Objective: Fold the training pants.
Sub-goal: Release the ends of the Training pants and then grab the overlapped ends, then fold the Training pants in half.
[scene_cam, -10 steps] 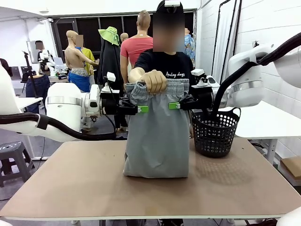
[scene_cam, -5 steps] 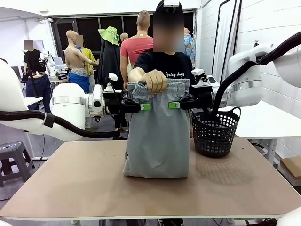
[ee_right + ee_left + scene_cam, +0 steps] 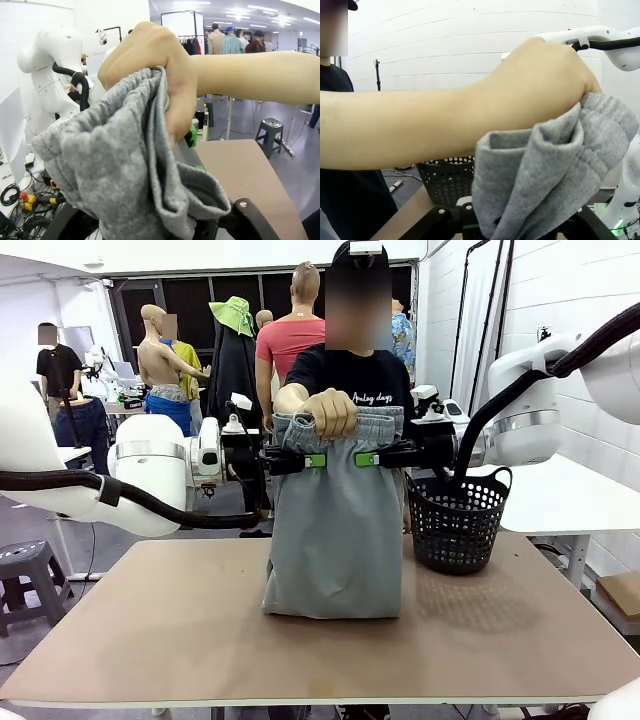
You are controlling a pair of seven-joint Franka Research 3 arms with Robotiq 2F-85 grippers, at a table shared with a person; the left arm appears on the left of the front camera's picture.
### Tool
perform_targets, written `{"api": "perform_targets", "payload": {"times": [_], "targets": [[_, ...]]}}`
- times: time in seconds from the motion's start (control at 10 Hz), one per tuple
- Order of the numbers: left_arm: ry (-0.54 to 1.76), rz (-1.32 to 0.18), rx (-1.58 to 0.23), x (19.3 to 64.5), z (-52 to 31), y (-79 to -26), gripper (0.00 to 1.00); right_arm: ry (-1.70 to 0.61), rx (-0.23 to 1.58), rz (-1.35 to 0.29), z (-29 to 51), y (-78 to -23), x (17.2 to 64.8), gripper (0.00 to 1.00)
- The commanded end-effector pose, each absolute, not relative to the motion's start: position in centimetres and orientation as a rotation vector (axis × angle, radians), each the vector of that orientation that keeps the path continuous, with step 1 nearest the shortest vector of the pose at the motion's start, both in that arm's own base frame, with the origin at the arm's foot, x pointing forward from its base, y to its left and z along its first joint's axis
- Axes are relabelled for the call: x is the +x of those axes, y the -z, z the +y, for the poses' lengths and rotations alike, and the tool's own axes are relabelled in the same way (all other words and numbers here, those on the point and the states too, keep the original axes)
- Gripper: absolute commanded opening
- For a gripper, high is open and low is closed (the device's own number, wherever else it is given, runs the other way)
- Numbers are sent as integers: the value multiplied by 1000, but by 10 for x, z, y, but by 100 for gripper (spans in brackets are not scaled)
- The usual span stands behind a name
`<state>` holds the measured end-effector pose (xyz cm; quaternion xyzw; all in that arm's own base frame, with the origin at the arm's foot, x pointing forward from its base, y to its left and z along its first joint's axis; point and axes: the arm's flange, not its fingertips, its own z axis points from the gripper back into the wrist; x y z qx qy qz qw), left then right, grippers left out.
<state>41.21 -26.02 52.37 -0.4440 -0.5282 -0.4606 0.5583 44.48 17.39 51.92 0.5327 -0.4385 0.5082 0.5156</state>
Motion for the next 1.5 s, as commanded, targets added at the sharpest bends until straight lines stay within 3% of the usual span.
{"api": "perform_targets", "payload": {"times": [0.0, 0.5, 0.9, 1.4], "targets": [[1093, -1248, -1039, 417, -267, -522, 0, -1172, 1329, -1052, 179, -527, 450, 0], [1062, -1278, -1052, 413, -251, -523, 0, -1176, 1336, -996, 181, -526, 451, 0], [1121, -1195, -1038, 423, -260, -521, 0, -1173, 1329, -1019, 183, -525, 454, 0], [1076, -1242, -1045, 415, -254, -520, 0, -1191, 1312, -1005, 178, -518, 446, 0]]}}
